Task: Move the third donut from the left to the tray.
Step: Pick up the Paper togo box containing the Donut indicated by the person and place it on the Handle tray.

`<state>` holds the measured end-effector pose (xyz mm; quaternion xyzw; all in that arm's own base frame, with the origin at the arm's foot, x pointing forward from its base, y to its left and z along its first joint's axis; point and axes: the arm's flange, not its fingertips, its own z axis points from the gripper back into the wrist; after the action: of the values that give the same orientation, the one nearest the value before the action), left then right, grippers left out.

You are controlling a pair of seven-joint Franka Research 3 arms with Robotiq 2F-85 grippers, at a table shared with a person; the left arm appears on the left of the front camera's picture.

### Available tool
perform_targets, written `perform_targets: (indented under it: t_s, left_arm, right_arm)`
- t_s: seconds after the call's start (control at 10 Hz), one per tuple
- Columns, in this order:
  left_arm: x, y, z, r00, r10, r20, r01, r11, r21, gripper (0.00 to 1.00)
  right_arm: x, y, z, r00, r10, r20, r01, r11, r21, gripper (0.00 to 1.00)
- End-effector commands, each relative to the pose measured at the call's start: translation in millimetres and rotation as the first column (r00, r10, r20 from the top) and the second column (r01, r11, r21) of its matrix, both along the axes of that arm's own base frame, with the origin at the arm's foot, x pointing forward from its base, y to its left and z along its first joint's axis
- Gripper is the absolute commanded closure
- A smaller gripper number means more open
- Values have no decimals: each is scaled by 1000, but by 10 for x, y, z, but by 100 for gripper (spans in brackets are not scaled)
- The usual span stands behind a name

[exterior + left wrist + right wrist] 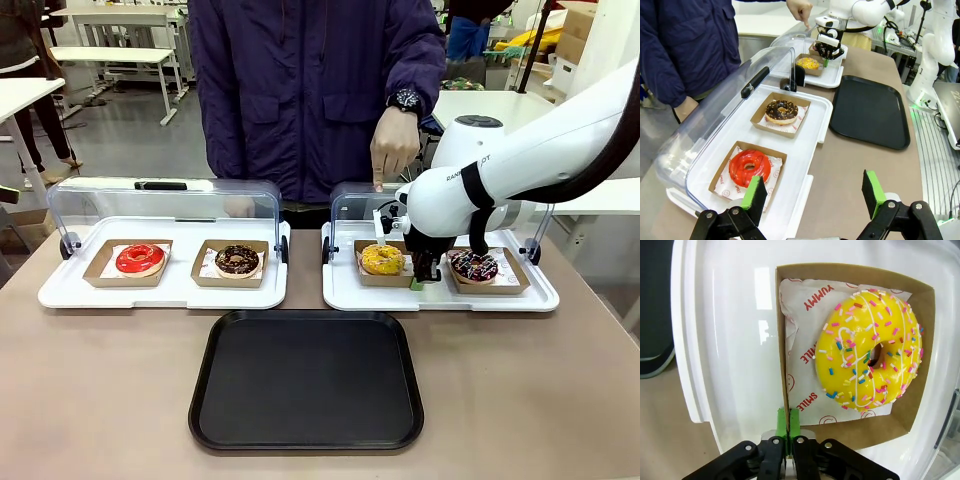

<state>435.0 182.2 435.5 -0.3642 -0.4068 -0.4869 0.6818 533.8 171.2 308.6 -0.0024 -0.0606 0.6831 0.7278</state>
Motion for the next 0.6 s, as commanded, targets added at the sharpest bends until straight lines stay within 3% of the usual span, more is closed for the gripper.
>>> perform_targets:
  t_s: [0.0, 0.2, 0.5]
  left_arm:
    - [-7, -9, 18, 1000, -3, 8, 3, 1000, -1, 0]
    - [-7, -9, 18, 1000, -3, 8, 3, 1000, -1, 0]
    - [-7, -9, 18, 1000, -3, 8, 3, 1000, -1, 0]
  right_arm:
    - [0, 0, 0, 1000, 0, 0, 0, 1000, 0, 98]
    - [-188, 78, 188, 995, 15, 99, -13, 1000, -21, 98]
    - [-447, 165, 403, 984, 47, 174, -46, 999, -10, 98]
